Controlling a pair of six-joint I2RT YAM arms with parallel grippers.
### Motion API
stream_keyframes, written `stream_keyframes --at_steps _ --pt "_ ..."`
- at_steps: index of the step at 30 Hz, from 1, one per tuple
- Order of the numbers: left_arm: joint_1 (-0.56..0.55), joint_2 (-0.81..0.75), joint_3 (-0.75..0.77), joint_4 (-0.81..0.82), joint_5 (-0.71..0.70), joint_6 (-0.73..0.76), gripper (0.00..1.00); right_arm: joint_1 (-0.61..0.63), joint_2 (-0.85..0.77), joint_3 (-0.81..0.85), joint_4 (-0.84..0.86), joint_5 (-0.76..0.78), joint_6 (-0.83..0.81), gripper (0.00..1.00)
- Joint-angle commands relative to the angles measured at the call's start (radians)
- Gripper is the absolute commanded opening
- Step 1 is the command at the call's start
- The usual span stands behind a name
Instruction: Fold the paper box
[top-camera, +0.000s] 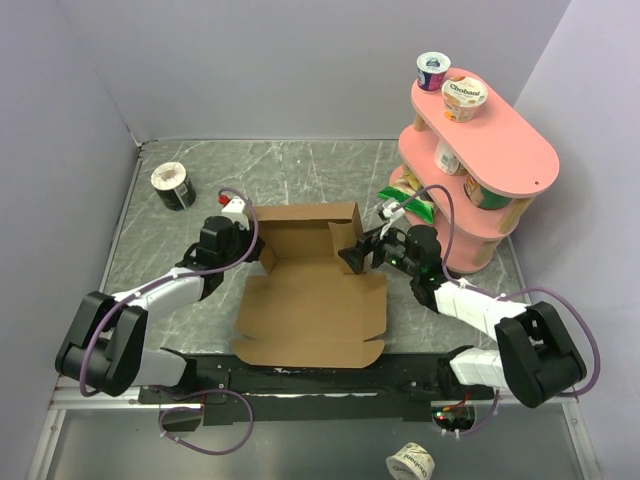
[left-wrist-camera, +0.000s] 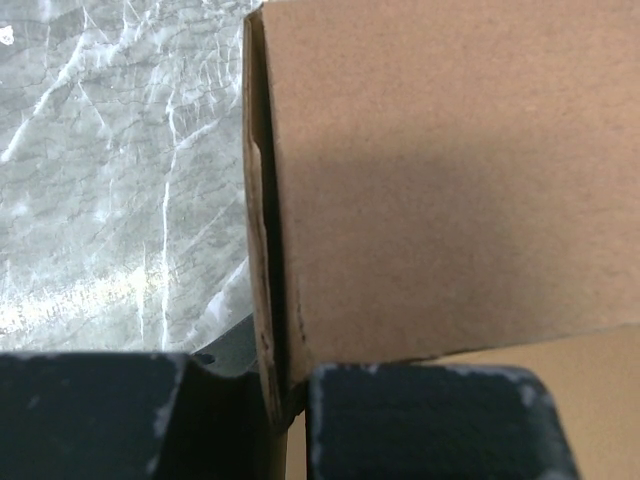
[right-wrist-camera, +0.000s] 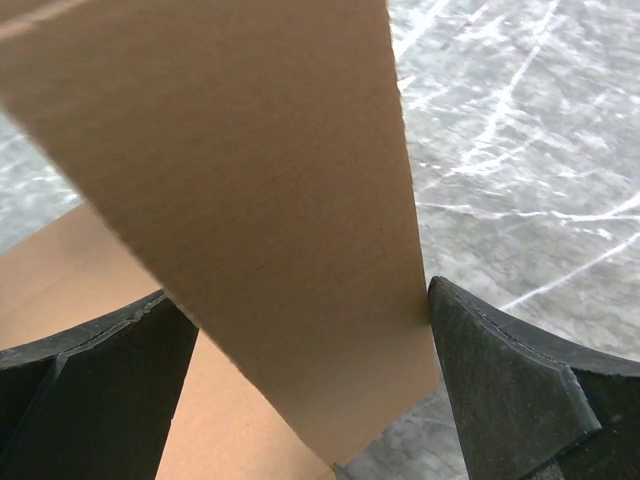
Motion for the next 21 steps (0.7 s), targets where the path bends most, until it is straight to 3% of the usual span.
stream_keyframes --at_steps 1,11,14,15,18,21 --pt "-0.006 -0.046 -0.02 0.034 0.035 -0.01 0.01 0.008 0.037 0.048 0.04 0.121 -0.047 1.0" --pt "-0.035 -0.052 -0.035 0.048 0.021 -0.001 0.02 0.056 0.109 0.079 0.135 0.344 -0.097 0.95" --pt "-0.066 -0.041 -0.026 0.037 -0.028 0.003 0.02 0.071 0.134 0.086 0.162 0.399 -0.095 0.83" --pt "-0.074 -0.04 -0.027 0.036 -0.043 0.0 0.02 0.074 0.14 0.089 0.162 0.413 -0.098 0.71" --pt "-0.1 -0.041 -0.026 0.034 -0.103 -0.01 0.01 0.082 0.163 0.099 0.153 0.442 -0.09 0.56" --pt "-0.129 -0.047 -0.021 0.037 -0.163 -0.016 0.02 0.084 0.186 0.106 0.149 0.488 -0.075 0.45"
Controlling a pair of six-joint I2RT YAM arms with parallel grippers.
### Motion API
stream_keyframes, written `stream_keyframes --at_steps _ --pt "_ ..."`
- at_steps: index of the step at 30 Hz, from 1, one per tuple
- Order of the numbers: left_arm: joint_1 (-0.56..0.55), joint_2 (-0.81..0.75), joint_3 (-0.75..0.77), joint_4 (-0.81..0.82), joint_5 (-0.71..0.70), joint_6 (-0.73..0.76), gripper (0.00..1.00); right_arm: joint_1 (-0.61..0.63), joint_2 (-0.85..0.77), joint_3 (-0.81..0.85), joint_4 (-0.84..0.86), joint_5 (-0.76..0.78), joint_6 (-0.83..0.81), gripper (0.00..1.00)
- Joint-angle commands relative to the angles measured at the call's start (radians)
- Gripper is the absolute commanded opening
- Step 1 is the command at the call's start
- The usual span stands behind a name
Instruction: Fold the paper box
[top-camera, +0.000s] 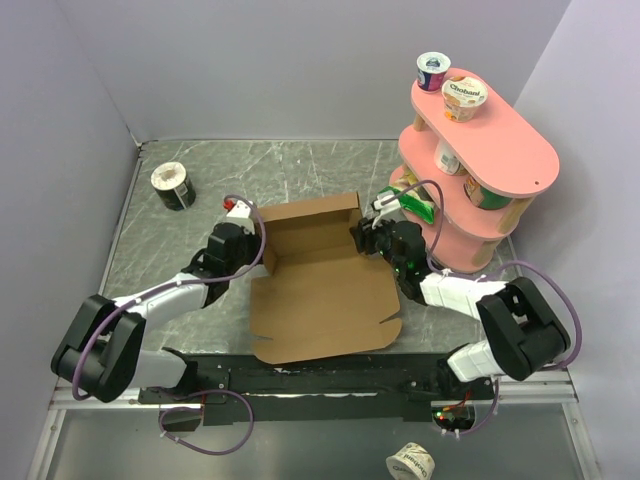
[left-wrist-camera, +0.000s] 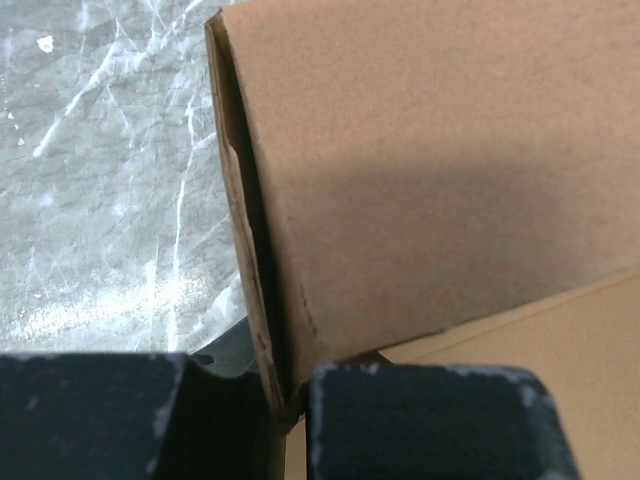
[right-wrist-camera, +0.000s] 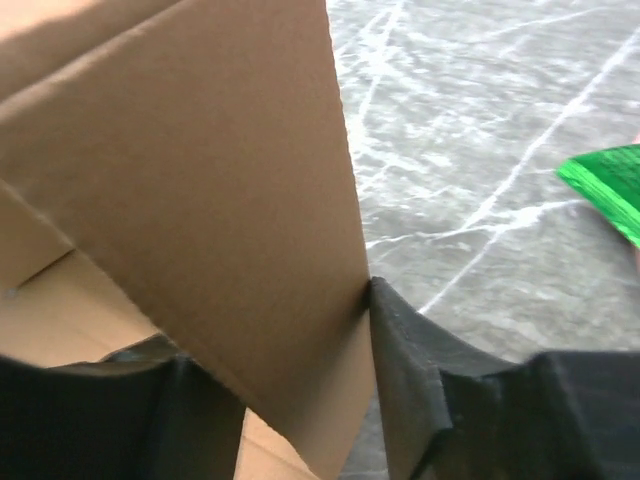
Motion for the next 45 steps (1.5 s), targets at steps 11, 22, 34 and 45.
stream_keyframes --at_steps 11,22,34,45 --pt "-0.121 -0.031 0.022 0.004 -0.118 -0.056 0.01 0.013 0.06 0.057 -0.004 0.28 0.1 0.02" --pt "-0.155 -0.065 0.035 -0.054 -0.266 -0.117 0.01 0.026 0.055 0.065 -0.107 0.566 0.161 0.0" --pt "-0.155 -0.103 0.037 -0.11 -0.326 -0.091 0.01 0.024 0.028 0.054 -0.176 0.72 0.186 0.0" --pt "-0.155 -0.165 0.054 -0.174 -0.339 -0.038 0.01 0.027 0.006 0.067 -0.223 0.777 0.214 0.0"
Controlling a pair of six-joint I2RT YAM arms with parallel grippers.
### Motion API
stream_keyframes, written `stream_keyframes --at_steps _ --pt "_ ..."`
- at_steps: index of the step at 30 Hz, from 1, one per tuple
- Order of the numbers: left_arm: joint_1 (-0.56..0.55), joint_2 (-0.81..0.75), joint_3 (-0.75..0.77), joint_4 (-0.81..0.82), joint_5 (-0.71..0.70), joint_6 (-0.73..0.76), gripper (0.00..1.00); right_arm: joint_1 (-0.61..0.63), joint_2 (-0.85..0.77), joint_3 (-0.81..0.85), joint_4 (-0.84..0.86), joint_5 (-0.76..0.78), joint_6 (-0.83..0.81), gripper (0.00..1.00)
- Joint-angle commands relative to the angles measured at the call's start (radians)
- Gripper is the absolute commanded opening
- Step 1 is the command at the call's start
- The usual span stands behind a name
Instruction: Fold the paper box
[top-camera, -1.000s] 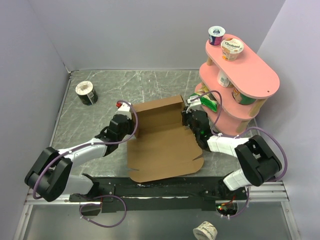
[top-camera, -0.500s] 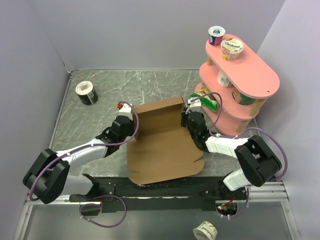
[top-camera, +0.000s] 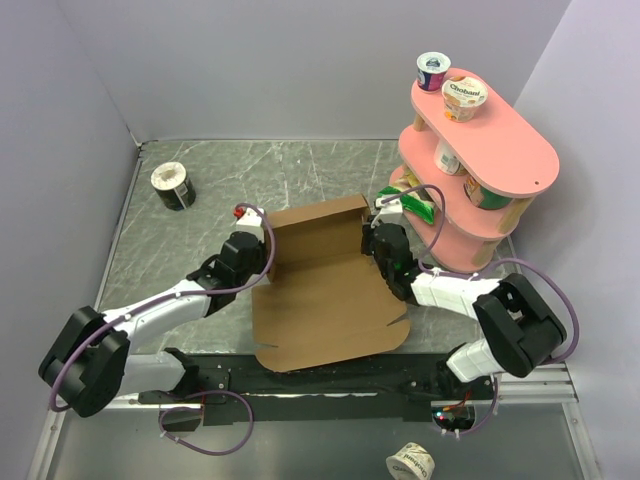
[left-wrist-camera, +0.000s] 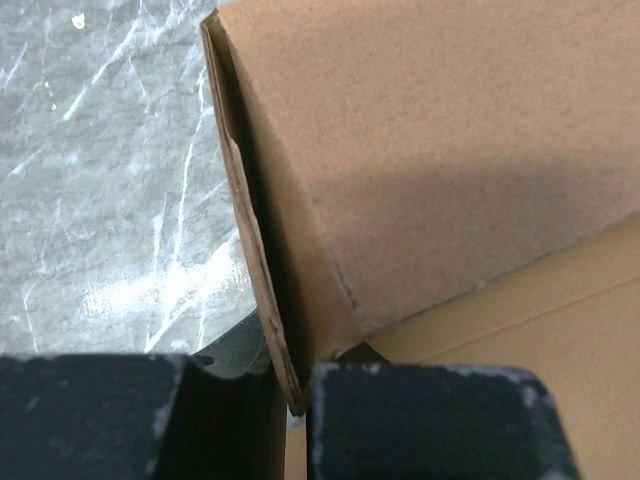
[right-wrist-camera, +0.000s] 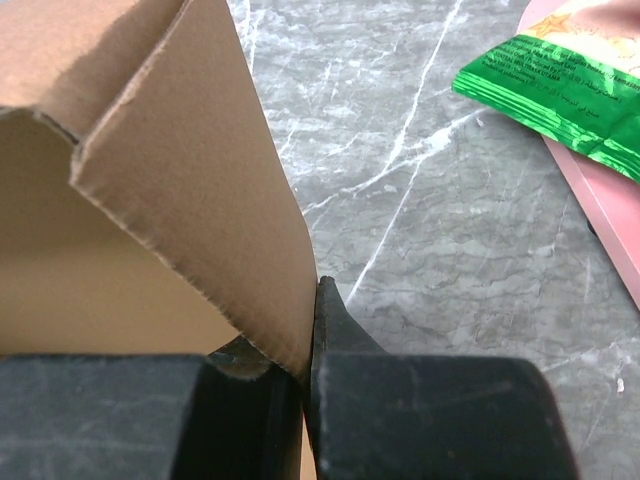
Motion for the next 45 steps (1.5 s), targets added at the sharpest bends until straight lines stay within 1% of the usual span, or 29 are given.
stream_keyframes --at_steps 1,4,5,7,8,10,11,13,14,16,17,19,21,22,23,24,25,27,28,32,35,36,39,40,41,42,43,44,45 --pt "0.018 -0.08 0.022 0.001 -0.052 -0.01 0.01 -0.064 -0.028 0.01 -0.074 0.34 0.05 0.0" --pt "0.018 -0.09 0.016 0.004 -0.029 -0.007 0.01 -0.058 -0.027 0.01 -0.066 0.355 0.044 0.0" --pt "0.016 -0.093 0.011 0.025 0.011 0.005 0.01 -0.05 -0.021 0.01 -0.063 0.358 0.039 0.0" --pt "0.016 -0.104 -0.004 0.051 0.045 0.005 0.01 -0.049 -0.015 0.014 -0.049 0.343 0.024 0.0" --pt "0.016 -0.103 -0.006 0.061 0.084 0.002 0.01 -0.05 -0.011 0.019 -0.06 0.334 0.031 0.06" --pt "0.016 -0.081 0.005 0.07 0.115 -0.007 0.01 -0.049 -0.016 0.016 -0.048 0.256 0.033 0.15" --pt "0.016 -0.071 0.01 0.067 0.131 -0.021 0.01 -0.047 -0.028 0.014 -0.045 0.234 0.034 0.24" --pt "0.016 -0.038 0.026 0.049 0.129 -0.04 0.01 -0.049 -0.041 0.011 -0.048 0.186 0.05 0.29" --pt "0.016 -0.023 0.036 0.036 0.122 -0.049 0.01 -0.047 -0.053 0.008 -0.049 0.174 0.051 0.38" --pt "0.016 0.031 0.08 -0.023 0.08 -0.05 0.01 -0.047 -0.07 0.002 -0.057 0.159 0.05 0.46" --pt "0.016 0.047 0.095 -0.04 0.065 -0.049 0.01 -0.047 -0.091 -0.004 -0.057 0.151 0.05 0.53" --pt "0.018 0.087 0.129 -0.077 0.039 -0.046 0.01 -0.047 -0.114 -0.024 -0.056 0.133 0.05 0.59" --pt "0.019 0.11 0.157 -0.094 0.03 -0.044 0.01 -0.049 -0.148 -0.035 -0.068 0.128 0.054 0.68" --pt "0.021 0.117 0.168 -0.109 0.033 -0.044 0.02 -0.047 -0.159 -0.038 -0.074 0.114 0.053 0.76" --pt "0.028 0.126 0.178 -0.119 0.039 -0.043 0.02 -0.049 -0.181 -0.041 -0.083 0.096 0.051 0.8" --pt "0.033 0.146 0.201 -0.126 0.059 -0.041 0.02 -0.049 -0.192 -0.044 -0.088 0.071 0.041 0.83" --pt "0.039 0.156 0.215 -0.14 0.066 -0.035 0.02 -0.047 -0.214 -0.042 -0.095 0.017 0.031 0.89" --pt "0.054 0.196 0.253 -0.174 0.085 -0.029 0.02 -0.044 -0.234 -0.021 -0.155 -0.039 0.03 0.95" --pt "0.06 0.21 0.267 -0.185 0.108 -0.02 0.02 -0.043 -0.257 -0.015 -0.172 -0.079 0.022 0.99" --pt "0.094 0.297 0.341 -0.258 0.161 0.0 0.02 -0.032 -0.313 0.033 -0.272 -0.26 0.007 1.0" --pt "0.111 0.348 0.422 -0.304 0.204 0.025 0.01 -0.026 -0.358 0.065 -0.373 -0.332 -0.006 1.0" --pt "0.113 0.364 0.441 -0.342 0.209 0.035 0.01 -0.026 -0.366 0.094 -0.44 -0.361 -0.022 1.0" --pt "0.116 0.403 0.51 -0.411 0.235 0.083 0.01 -0.026 -0.401 0.166 -0.537 -0.372 -0.084 1.0" --pt "0.116 0.413 0.525 -0.425 0.247 0.107 0.01 -0.026 -0.415 0.187 -0.6 -0.372 -0.105 1.0" --pt "0.116 0.431 0.556 -0.442 0.256 0.118 0.01 -0.026 -0.421 0.235 -0.632 -0.372 -0.142 1.0" --pt "0.116 0.44 0.571 -0.458 0.29 0.135 0.01 -0.027 -0.422 0.263 -0.658 -0.372 -0.16 1.0" --pt "0.117 0.451 0.589 -0.491 0.304 0.169 0.02 -0.03 -0.407 0.292 -0.719 -0.407 -0.182 1.0" --pt "0.117 0.478 0.62 -0.508 0.312 0.183 0.02 -0.034 -0.389 0.365 -0.753 -0.42 -0.196 1.0" --pt "0.117 0.492 0.638 -0.527 0.327 0.195 0.04 -0.047 -0.366 0.402 -0.785 -0.441 -0.231 1.0"
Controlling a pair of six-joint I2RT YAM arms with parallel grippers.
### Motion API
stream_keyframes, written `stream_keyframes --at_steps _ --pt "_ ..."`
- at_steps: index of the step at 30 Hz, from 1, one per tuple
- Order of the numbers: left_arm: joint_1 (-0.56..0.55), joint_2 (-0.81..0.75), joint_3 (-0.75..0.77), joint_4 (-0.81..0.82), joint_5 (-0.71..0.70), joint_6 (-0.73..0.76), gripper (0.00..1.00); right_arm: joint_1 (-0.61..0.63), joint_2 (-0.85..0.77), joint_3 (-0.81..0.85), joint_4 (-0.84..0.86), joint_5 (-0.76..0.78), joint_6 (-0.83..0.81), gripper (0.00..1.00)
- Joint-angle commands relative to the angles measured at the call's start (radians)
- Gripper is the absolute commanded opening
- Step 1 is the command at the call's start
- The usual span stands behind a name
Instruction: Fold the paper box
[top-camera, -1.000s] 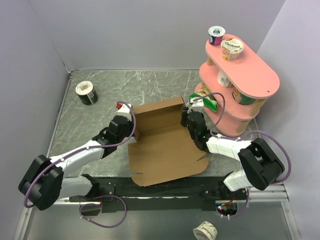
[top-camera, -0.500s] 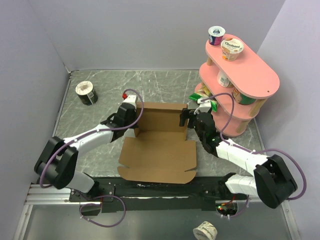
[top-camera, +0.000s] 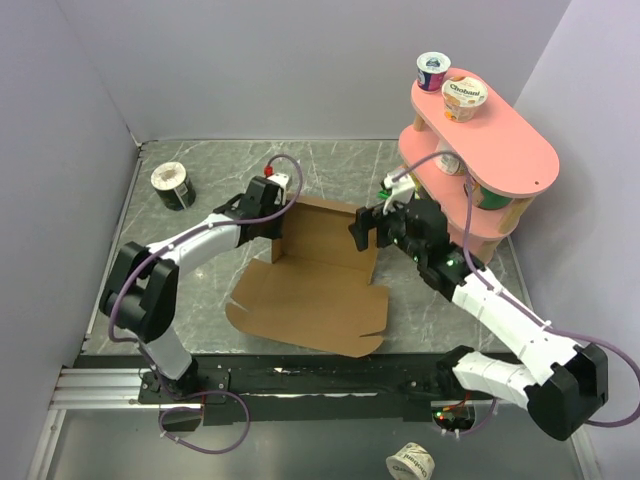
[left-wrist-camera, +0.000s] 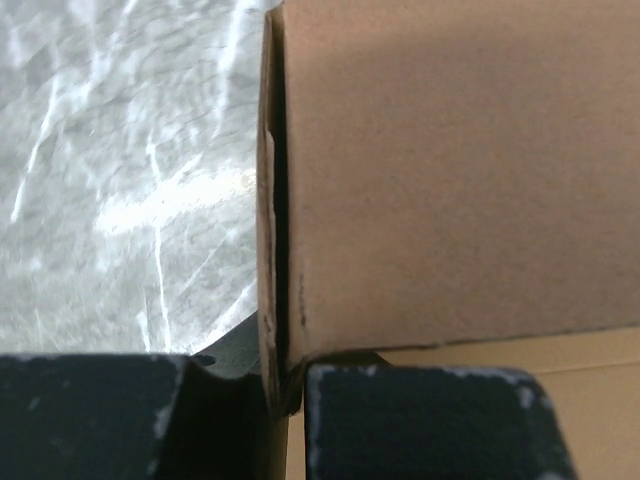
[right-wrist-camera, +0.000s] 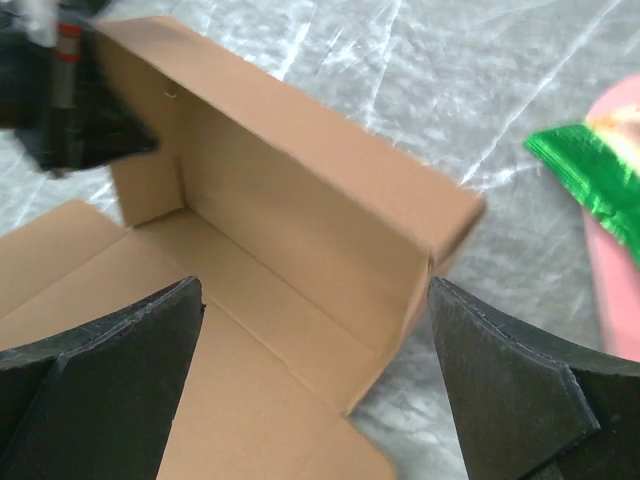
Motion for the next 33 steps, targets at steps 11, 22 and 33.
stream_keyframes --at_steps 11,22,33 --pt "0.001 0.22 0.222 -0.28 0.236 0.237 0.08 -0.107 0.399 0.403 -0.207 -0.475 -0.306 0.91" --pt "-0.003 0.235 0.247 -0.293 0.208 0.264 0.16 -0.108 0.541 0.419 -0.131 -0.383 -0.361 0.81" --pt "-0.002 0.131 0.233 -0.203 0.205 0.257 0.49 -0.115 0.573 0.33 -0.012 -0.28 -0.318 0.42"
